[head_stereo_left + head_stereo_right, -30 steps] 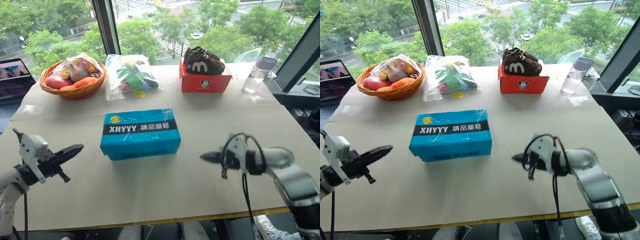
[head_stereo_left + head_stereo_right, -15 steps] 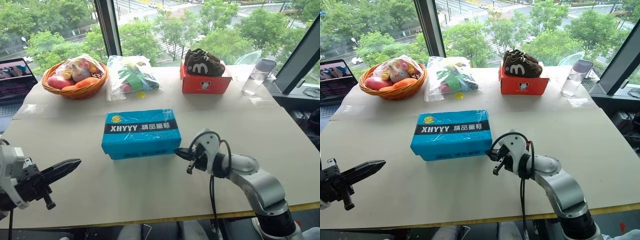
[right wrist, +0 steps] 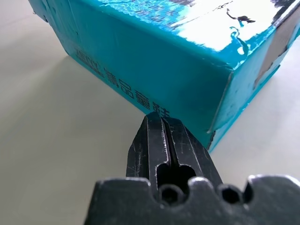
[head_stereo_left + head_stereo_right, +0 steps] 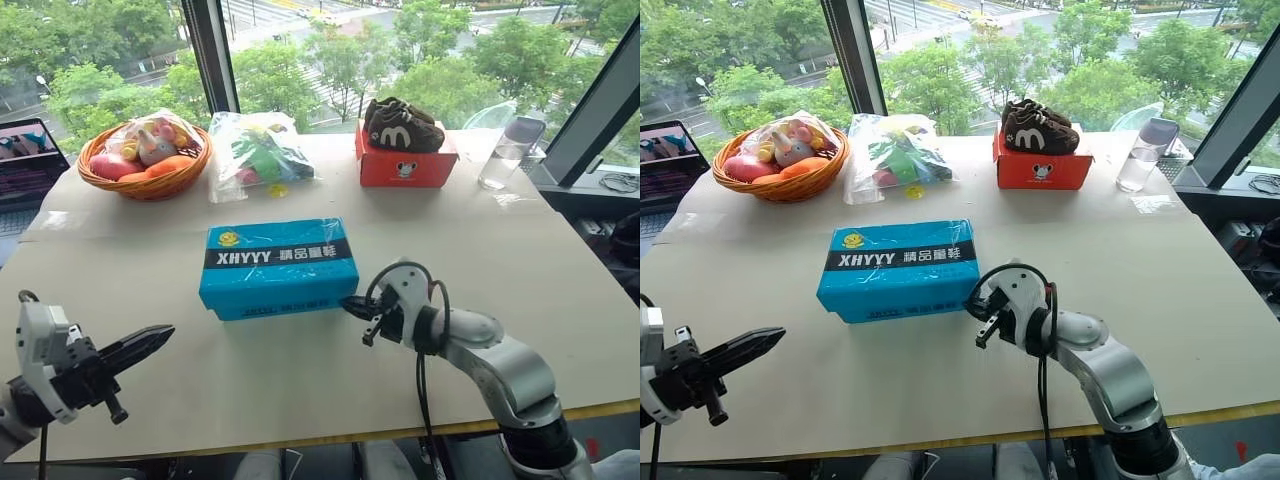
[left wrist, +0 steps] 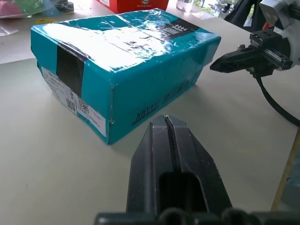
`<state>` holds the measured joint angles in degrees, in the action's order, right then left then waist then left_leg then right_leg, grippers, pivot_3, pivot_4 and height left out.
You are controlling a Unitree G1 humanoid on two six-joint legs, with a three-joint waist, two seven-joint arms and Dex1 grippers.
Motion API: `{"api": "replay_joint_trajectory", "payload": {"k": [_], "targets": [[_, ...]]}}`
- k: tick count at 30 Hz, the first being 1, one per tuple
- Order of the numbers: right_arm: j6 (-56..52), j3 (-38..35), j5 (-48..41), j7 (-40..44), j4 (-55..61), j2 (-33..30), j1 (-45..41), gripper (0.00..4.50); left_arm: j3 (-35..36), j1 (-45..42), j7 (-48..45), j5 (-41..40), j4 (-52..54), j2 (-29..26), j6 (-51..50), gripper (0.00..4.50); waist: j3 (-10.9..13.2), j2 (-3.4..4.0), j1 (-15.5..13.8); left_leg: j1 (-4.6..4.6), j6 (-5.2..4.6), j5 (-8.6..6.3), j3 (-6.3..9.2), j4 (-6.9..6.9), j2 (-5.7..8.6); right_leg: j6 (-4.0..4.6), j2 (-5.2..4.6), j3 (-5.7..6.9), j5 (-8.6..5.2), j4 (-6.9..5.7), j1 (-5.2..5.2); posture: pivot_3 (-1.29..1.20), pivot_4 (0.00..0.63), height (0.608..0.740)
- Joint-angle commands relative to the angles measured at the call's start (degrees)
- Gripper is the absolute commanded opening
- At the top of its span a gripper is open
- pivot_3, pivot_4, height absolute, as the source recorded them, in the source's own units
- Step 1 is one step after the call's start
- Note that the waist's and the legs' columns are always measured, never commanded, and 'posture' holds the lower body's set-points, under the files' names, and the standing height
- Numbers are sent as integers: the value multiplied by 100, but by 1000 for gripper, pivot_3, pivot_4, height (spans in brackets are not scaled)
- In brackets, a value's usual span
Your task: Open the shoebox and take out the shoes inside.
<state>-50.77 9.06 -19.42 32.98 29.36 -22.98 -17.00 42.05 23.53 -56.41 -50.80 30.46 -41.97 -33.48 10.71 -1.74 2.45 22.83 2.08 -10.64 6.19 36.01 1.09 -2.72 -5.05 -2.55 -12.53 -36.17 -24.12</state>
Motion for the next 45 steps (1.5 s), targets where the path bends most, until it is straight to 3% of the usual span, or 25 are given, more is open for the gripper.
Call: {"api": "replay_joint_trajectory", "payload": {"k": [1,10,17,21,29,35,40,45], "targets": [[328,-26,56,-256,-211,245,-12,28,6,-100,24,6,-12,-104,94,0,-2,-4,1,-1,0,0,0,0,0,0,1,0,0,-1,0,0,150,740],[1262,-39,416,-913,-1018,1033,80,28,-68,-329,46,18,-98,-277,44,0,-3,-4,6,-2,0,0,0,-2,-5,3,7,-1,2,-2,-3,0,150,740],[1988,-277,314,-1025,-1259,1492,308,28,-193,-524,48,31,-223,-416,37,0,-3,-4,11,-3,0,0,0,-3,-6,2,8,-2,3,-2,-2,0,150,740],[2144,-481,-199,-901,-935,1831,351,28,-262,-597,-2,86,-281,-510,41,0,-3,-4,18,-5,0,0,0,-7,-8,4,11,-3,2,-1,-3,0,150,740],[2047,-665,-716,-865,-621,1969,35,28,-341,-708,-23,112,-348,-549,36,0,-2,-3,25,-8,0,0,0,-9,-9,4,12,-3,3,-2,-4,0,150,740],[2016,-619,-572,-977,-799,1850,-269,28,-335,-701,2,123,-310,-528,35,0,-2,-3,19,-7,0,0,0,-11,-10,6,12,-3,2,-1,-6,0,150,740],[1878,-8,319,-437,-1854,875,-2389,28,-411,-706,133,99,-212,-423,46,0,11,17,81,-3,1,2,-7,-2,-8,18,11,-10,15,1,-11,0,150,740],[2507,84,740,-396,-3684,1188,-4383,28,-584,-778,149,125,-215,-405,65,0,9,13,153,-21,-1,1,-6,-21,-38,30,43,-6,12,-4,-6,0,150,740]]}}
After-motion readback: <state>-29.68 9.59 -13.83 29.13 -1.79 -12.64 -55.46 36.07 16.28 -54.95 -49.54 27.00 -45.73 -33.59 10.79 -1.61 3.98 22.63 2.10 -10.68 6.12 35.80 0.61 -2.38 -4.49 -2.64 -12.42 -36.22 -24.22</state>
